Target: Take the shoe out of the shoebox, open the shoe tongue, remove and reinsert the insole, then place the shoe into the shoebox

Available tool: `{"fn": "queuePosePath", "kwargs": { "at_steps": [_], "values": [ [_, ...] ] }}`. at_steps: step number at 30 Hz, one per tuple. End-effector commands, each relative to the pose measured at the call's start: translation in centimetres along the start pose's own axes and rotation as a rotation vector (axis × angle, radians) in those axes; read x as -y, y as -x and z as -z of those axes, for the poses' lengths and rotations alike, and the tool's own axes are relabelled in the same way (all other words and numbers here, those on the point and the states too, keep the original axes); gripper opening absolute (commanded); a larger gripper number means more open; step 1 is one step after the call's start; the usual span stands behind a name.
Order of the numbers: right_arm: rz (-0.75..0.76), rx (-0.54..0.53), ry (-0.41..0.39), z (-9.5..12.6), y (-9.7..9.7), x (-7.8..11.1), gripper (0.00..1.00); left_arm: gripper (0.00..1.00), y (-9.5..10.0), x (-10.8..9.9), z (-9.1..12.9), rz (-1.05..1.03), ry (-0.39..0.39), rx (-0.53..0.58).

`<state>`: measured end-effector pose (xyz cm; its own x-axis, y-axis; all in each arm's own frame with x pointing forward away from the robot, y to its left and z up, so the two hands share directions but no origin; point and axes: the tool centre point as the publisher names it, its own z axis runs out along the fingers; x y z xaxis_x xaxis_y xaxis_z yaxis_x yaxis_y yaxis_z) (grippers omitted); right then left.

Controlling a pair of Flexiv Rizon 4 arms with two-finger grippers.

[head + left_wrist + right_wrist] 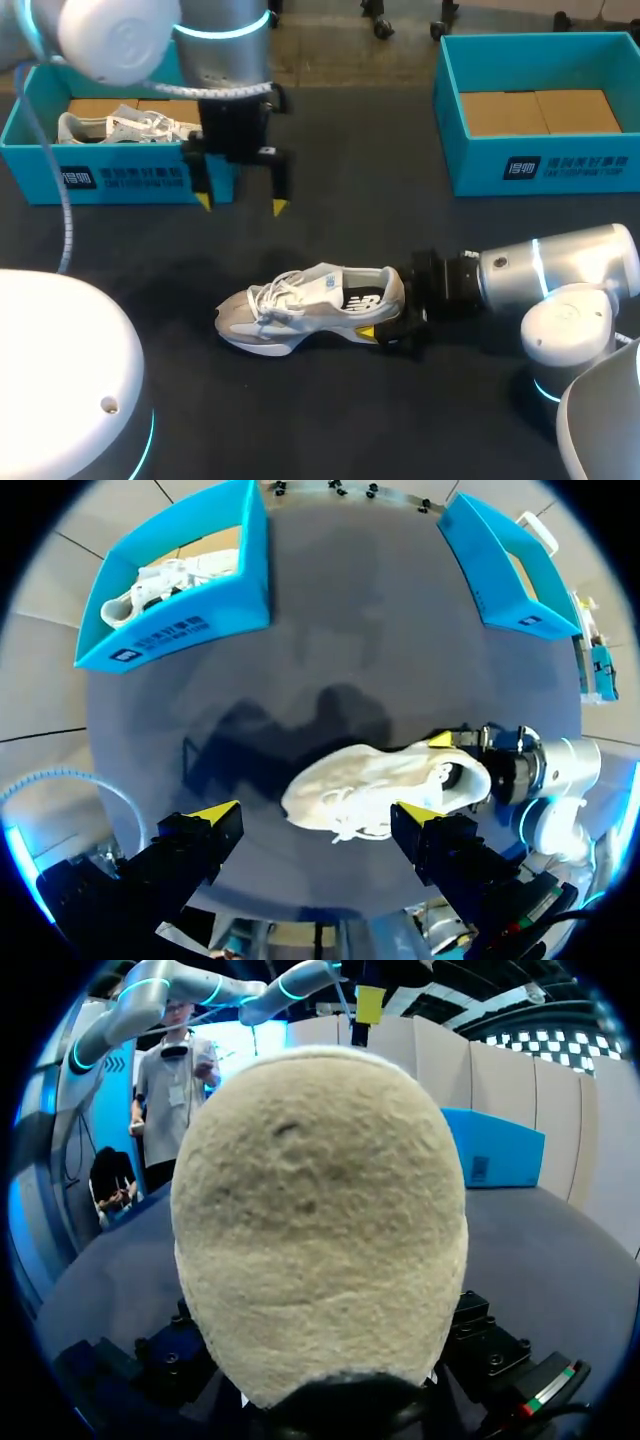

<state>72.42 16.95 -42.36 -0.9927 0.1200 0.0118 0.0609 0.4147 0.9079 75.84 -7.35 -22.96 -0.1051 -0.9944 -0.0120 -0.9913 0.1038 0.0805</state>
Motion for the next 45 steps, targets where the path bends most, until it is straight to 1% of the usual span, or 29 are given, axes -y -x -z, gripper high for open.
{"fn": "queuePosePath", "kwargs": {
  "at_steps": [1,5,9,16,22,29,36,40,45],
  "values": [
    [0.000,0.002,-0.003,0.0,-0.1,-0.1,0.00,1.00,-2.3,0.4,-0.6,0.021,0.009,0.009],
    [0.000,0.002,-0.003,0.0,-0.1,-0.1,0.00,1.00,-3.8,0.1,-1.3,0.037,-0.007,0.006],
    [0.000,0.002,-0.003,0.0,-0.1,-0.1,0.00,1.00,-5.3,-0.2,-2.6,0.032,-0.019,0.035],
    [0.000,0.002,-0.003,0.0,-0.1,-0.1,0.00,1.00,-7.7,-0.7,-4.3,0.028,0.003,0.070],
    [0.000,0.002,-0.003,0.0,-0.1,-0.1,0.00,1.00,-9.2,-1.0,-5.3,0.022,0.010,0.088],
    [0.000,0.002,-0.003,0.0,-0.1,-0.1,0.00,1.00,-10.3,-1.3,-6.0,0.028,0.013,0.116],
    [0.000,0.002,-0.003,0.0,-0.1,-0.1,0.00,1.00,-11.0,-2.4,-7.1,0.026,0.023,0.139],
    [0.000,0.002,-0.003,0.0,-0.1,-0.1,0.00,1.00,-11.6,-3.2,-7.6,0.003,0.012,0.135],
    [0.000,0.002,-0.003,0.0,-0.1,-0.1,0.00,1.00,-12.3,-3.5,-8.5,0.006,0.010,0.141]
  ]
}}
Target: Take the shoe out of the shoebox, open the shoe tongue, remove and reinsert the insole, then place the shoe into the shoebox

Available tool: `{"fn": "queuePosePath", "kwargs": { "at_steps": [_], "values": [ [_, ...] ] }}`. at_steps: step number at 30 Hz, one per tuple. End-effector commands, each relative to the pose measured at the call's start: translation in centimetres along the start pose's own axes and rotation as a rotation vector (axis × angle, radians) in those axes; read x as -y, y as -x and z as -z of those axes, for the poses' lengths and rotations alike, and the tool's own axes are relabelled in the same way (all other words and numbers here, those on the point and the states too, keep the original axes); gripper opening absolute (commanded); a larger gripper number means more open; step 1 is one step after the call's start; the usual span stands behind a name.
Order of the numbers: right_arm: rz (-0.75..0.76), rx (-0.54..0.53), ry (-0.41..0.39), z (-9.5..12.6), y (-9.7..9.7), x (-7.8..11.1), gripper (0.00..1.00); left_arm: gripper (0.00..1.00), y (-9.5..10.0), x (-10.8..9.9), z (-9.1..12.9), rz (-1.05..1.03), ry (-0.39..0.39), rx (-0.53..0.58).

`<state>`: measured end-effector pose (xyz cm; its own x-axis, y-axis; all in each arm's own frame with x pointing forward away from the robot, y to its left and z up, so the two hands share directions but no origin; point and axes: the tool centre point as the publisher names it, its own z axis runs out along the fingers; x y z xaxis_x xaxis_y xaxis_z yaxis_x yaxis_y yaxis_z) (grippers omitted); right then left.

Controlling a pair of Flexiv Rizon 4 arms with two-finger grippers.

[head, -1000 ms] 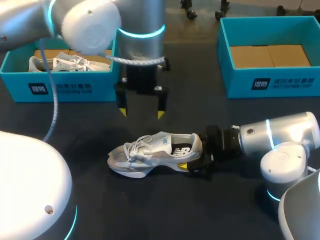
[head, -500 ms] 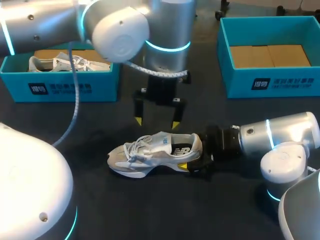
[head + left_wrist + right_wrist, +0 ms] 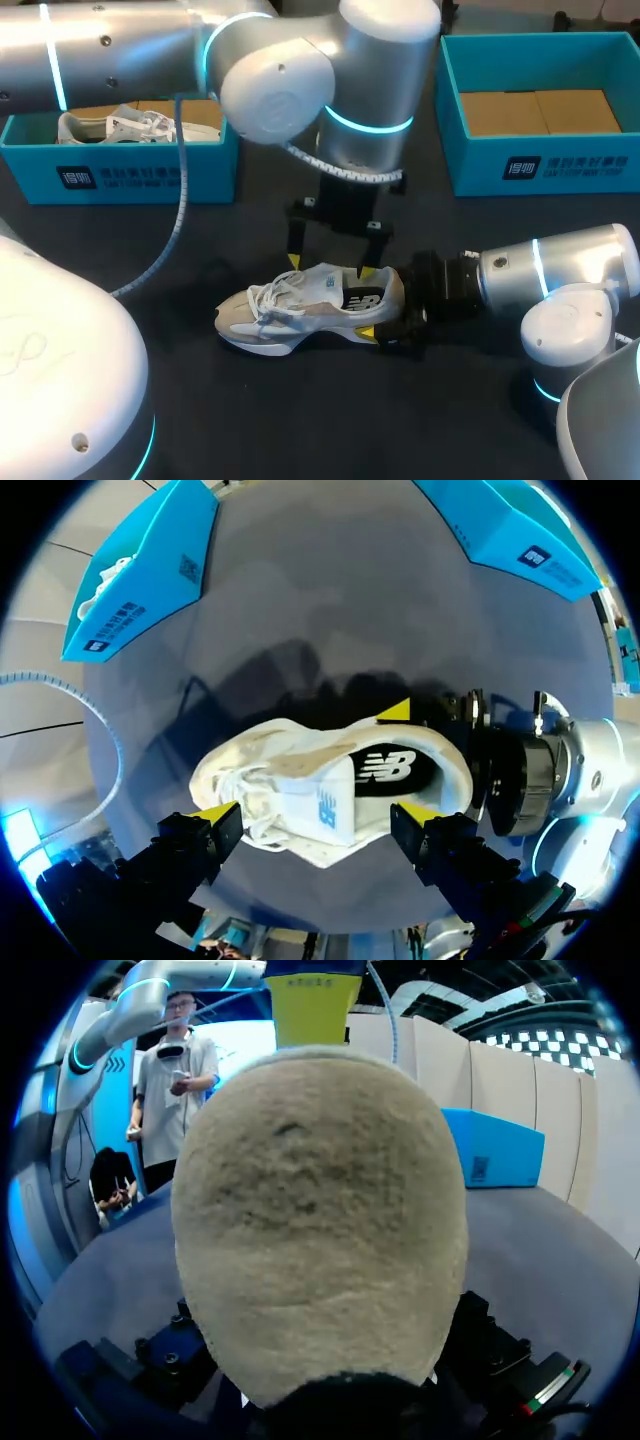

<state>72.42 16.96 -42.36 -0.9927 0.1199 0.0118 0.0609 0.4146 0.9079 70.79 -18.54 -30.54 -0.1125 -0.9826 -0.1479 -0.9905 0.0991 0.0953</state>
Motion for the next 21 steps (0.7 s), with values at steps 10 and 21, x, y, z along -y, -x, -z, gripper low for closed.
{"fn": "queuePosePath", "kwargs": {
  "at_steps": [10,21],
  "values": [
    [0.000,0.002,-0.003,0.0,-0.1,-0.1,0.00,1.00,-1.2,-0.2,-2.4,0.030,-0.015,0.034],
    [0.000,0.002,-0.003,0.0,-0.1,-0.1,0.00,1.00,-0.5,0.1,-4.5,0.094,-0.033,0.095]
  ]
}}
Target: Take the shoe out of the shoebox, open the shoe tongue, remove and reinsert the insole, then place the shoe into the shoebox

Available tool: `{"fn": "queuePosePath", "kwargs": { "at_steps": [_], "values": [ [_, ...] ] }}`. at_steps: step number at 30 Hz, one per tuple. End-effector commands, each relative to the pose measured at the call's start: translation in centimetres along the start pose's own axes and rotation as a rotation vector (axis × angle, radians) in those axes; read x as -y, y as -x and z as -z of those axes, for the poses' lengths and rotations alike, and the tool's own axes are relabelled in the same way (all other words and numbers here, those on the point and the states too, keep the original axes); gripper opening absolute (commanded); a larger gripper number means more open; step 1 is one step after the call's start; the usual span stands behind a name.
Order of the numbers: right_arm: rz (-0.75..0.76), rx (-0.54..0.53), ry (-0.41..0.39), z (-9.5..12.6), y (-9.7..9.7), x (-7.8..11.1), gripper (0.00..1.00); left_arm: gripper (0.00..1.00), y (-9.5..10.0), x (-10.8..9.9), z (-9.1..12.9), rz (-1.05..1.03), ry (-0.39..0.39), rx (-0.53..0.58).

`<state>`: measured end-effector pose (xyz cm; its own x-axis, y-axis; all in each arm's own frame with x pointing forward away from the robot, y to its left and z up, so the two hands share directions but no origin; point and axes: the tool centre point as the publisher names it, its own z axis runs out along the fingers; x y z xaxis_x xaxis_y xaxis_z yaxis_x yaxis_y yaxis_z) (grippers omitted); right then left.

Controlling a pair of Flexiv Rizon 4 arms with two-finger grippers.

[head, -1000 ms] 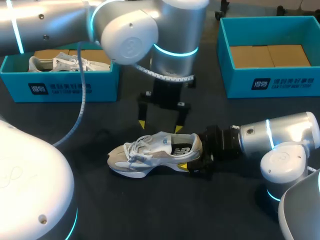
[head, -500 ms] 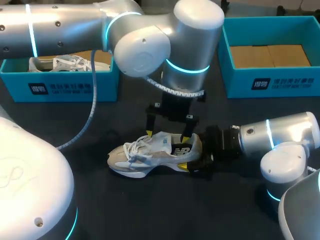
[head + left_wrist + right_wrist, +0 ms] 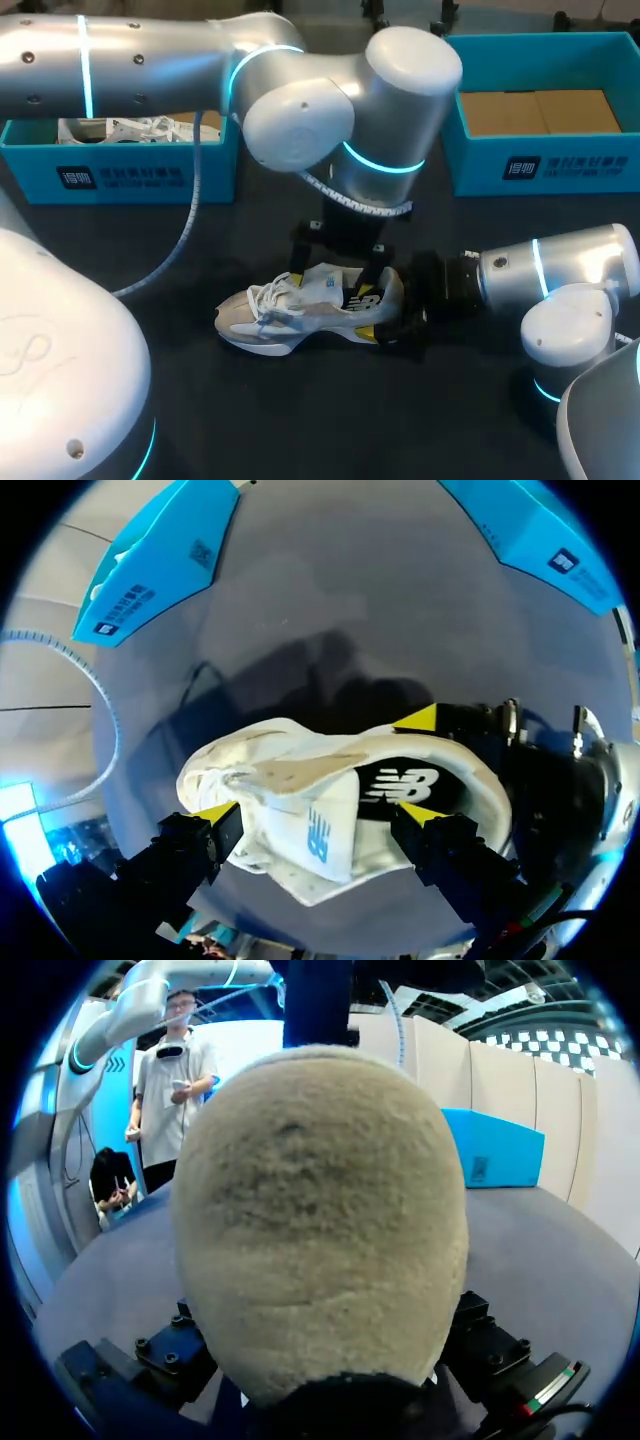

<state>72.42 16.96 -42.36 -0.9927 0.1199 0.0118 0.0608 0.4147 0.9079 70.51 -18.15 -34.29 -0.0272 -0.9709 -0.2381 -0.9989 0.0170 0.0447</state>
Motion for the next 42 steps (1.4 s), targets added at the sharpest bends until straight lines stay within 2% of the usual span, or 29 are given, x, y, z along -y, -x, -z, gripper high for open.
{"fn": "queuePosePath", "kwargs": {
  "at_steps": [1,7,15,16,17,21,22,23,25,26,27,28,29,37,38,39,42],
  "values": [
    [0.000,0.002,-0.003,0.0,-0.1,-0.1,0.00,1.00,-0.3,0.0,-0.8,0.003,-0.001,0.016],
    [0.000,0.002,-0.003,0.0,-0.1,-0.1,0.00,1.00,0.0,0.1,-2.0,0.016,-0.007,0.049],
    [0.000,0.002,-0.003,0.0,-0.1,-0.1,0.00,1.00,1.8,0.0,-1.6,0.030,-0.019,0.097],
    [0.000,0.002,-0.003,0.0,-0.1,-0.1,0.00,0.97,2.2,0.0,-1.5,0.029,-0.029,0.102],
    [0.000,0.002,-0.003,0.0,-0.1,-0.1,0.00,0.87,2.6,0.0,-1.5,0.031,-0.027,0.106],
    [0.000,0.002,-0.003,0.0,-0.1,-0.1,0.00,0.59,3.9,0.0,-1.4,0.028,-0.008,0.127],
    [0.000,0.002,-0.003,0.0,-0.1,-0.1,0.00,0.57,4.1,0.0,-1.4,0.026,-0.001,0.126],
    [0.000,0.002,-0.003,0.0,-0.1,-0.1,0.00,0.47,4.5,-0.1,-1.4,0.025,0.001,0.126],
    [0.000,0.002,-0.003,0.0,-0.1,-0.1,0.00,0.39,4.9,-0.2,-1.4,0.017,0.007,0.123],
    [0.000,0.002,-0.003,0.0,-0.1,-0.1,0.00,0.27,5.1,-0.2,-1.4,0.013,0.014,0.121],
    [0.000,0.002,-0.003,0.0,-0.1,-0.1,0.00,0.21,5.3,-0.2,-1.4,0.008,0.026,0.118],
    [0.000,0.002,-0.003,0.0,-0.1,-0.1,0.00,0.06,5.5,-0.2,-1.4,0.003,0.034,0.116],
    [0.000,0.002,-0.003,0.0,-0.1,-0.1,0.00,0.00,5.7,-0.2,-1.3,-0.004,0.041,0.109],
    [0.000,0.002,-0.003,0.0,-0.1,-0.1,0.00,0.00,7.9,-0.4,0.1,-0.050,0.090,0.064],
    [0.000,0.002,-0.003,0.0,-0.1,-0.1,0.00,0.02,8.2,-0.3,0.1,-0.051,0.090,0.063],
    [0.000,0.002,-0.003,0.0,-0.1,-0.1,0.00,0.13,8.6,-0.3,0.2,-0.060,0.101,0.050],
    [0.000,0.002,-0.003,0.0,-0.1,-0.1,0.00,0.18,9.5,-0.2,0.2,-0.063,0.112,0.047]
  ]
}}
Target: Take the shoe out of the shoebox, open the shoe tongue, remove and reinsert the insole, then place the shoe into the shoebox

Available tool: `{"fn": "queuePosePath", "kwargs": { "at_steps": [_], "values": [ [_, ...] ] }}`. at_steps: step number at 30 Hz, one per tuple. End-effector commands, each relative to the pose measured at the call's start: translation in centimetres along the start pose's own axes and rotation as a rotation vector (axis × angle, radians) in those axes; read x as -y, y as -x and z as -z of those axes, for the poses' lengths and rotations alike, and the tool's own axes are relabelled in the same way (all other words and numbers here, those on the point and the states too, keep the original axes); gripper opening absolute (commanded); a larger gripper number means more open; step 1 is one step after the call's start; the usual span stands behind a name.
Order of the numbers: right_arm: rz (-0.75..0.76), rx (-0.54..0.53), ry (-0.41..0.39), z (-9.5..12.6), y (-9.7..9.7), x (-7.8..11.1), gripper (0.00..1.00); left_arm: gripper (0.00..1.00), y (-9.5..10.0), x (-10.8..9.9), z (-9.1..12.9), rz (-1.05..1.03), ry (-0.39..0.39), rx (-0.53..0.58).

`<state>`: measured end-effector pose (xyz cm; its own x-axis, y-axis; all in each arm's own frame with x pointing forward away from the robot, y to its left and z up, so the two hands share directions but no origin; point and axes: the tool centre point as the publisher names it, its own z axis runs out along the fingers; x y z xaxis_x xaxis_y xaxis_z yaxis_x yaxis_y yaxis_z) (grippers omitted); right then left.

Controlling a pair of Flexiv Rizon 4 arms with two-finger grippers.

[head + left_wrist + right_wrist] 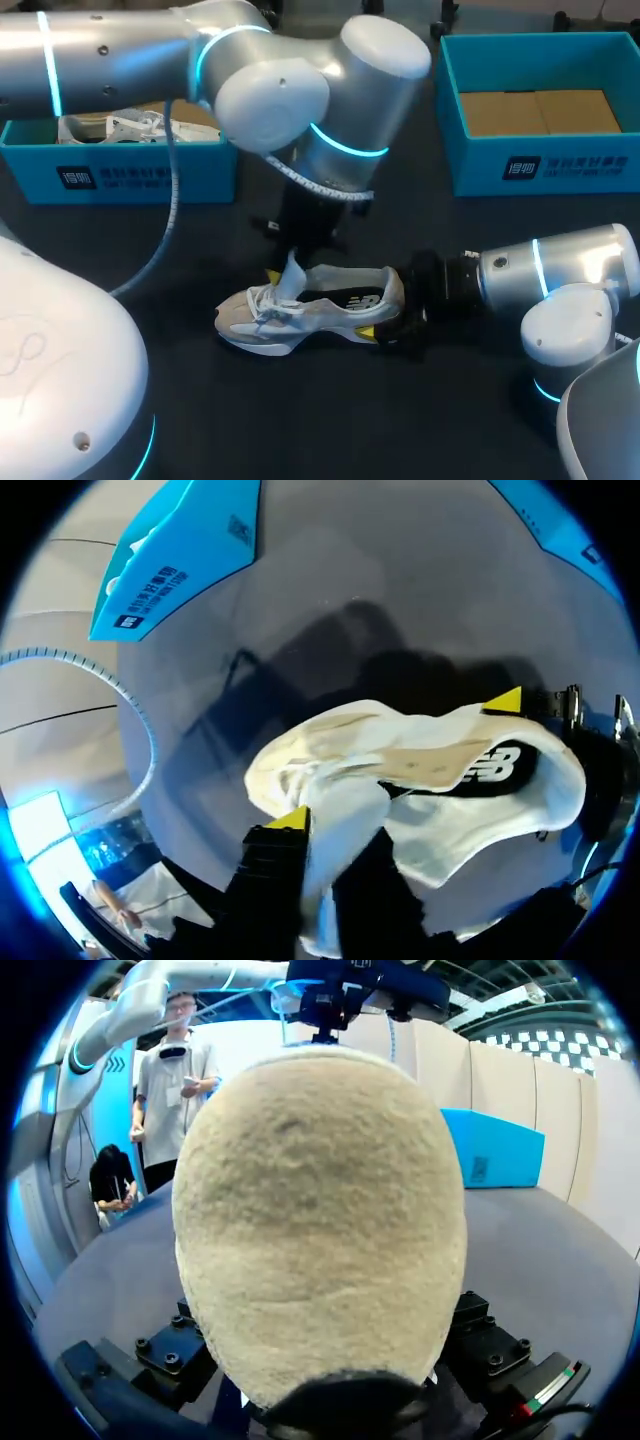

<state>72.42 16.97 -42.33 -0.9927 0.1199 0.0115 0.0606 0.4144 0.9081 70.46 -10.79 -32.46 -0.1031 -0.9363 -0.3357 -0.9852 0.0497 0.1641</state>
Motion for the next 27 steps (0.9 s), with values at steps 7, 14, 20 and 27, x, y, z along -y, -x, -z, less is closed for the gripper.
{"fn": "queuePosePath", "kwargs": {
  "at_steps": [7,14,20,27],
  "values": [
    [0.000,0.002,-0.003,0.0,-0.1,-0.1,0.00,0.34,3.5,-0.2,-0.2,0.001,0.029,-0.075],
    [0.000,0.002,-0.003,0.0,-0.1,-0.1,0.00,0.18,5.2,-0.1,-0.5,0.003,0.048,-0.085],
    [0.000,0.002,-0.003,0.0,-0.1,-0.1,0.00,0.00,6.0,0.0,-1.3,0.015,0.064,-0.079],
    [0.000,0.002,-0.003,0.0,-0.1,-0.1,0.00,0.00,6.8,0.0,-2.4,0.027,0.058,-0.061]
  ]
}}
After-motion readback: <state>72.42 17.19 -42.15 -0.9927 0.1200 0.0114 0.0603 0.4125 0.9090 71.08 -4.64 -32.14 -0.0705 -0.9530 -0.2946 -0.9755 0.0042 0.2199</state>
